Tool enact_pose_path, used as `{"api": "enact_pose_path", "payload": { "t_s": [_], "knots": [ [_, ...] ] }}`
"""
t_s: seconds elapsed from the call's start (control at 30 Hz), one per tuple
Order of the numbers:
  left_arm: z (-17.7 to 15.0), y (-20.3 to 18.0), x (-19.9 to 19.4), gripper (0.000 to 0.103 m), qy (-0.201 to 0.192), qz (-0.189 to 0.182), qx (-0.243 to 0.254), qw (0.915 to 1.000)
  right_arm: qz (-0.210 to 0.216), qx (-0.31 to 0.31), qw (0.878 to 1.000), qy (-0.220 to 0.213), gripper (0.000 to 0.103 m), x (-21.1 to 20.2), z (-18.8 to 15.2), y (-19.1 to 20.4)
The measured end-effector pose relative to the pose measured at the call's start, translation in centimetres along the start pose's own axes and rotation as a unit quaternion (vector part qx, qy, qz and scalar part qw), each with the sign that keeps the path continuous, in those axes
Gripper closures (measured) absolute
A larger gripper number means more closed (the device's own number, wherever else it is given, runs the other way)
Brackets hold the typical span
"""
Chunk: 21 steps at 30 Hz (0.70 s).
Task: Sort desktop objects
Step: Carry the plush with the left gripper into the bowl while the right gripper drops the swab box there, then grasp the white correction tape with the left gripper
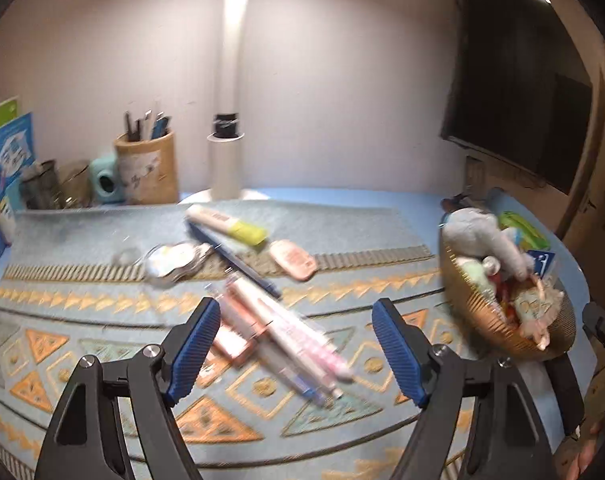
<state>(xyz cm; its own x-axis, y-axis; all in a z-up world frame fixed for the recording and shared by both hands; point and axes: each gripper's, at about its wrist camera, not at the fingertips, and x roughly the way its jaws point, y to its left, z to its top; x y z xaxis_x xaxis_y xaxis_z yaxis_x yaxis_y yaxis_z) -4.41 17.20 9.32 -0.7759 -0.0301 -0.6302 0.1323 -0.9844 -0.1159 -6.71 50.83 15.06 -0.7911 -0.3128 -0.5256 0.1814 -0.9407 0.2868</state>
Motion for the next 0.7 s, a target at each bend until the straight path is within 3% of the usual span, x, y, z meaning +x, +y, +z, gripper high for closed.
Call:
{"api": "enact_pose_path", "payload": {
  "t_s": [0.1, 0.2, 0.5, 0.7],
  "knots": [
    [-2.0, 3.5, -1.8, 0.027, 0.005, 0.045, -0.017, 0.9988, 0.012, -0.030, 0.999, 0.017, 0.014, 0.6, -0.9, 2.7],
    [-3.3, 6.3, -3.1, 0.027, 0.006, 0.067, -0.033, 0.9972, 0.021, -0.059, 0.997, 0.036, 0.014, 1.7, -1.8, 5.4],
    [-4.6, 10.9, -3.4, 0.027, 0.015, 0.078, -0.057, 0.9952, 0.049, -0.109, 0.990, 0.077, 0.014, 5.7, -4.5, 11.3],
    [-3.5, 13.8, -1.3, 0.027, 0.046, 0.056, -0.077, 0.9944, 0.063, -0.119, 0.986, 0.103, 0.014, 9.8, -5.9, 12.7]
  ]
}}
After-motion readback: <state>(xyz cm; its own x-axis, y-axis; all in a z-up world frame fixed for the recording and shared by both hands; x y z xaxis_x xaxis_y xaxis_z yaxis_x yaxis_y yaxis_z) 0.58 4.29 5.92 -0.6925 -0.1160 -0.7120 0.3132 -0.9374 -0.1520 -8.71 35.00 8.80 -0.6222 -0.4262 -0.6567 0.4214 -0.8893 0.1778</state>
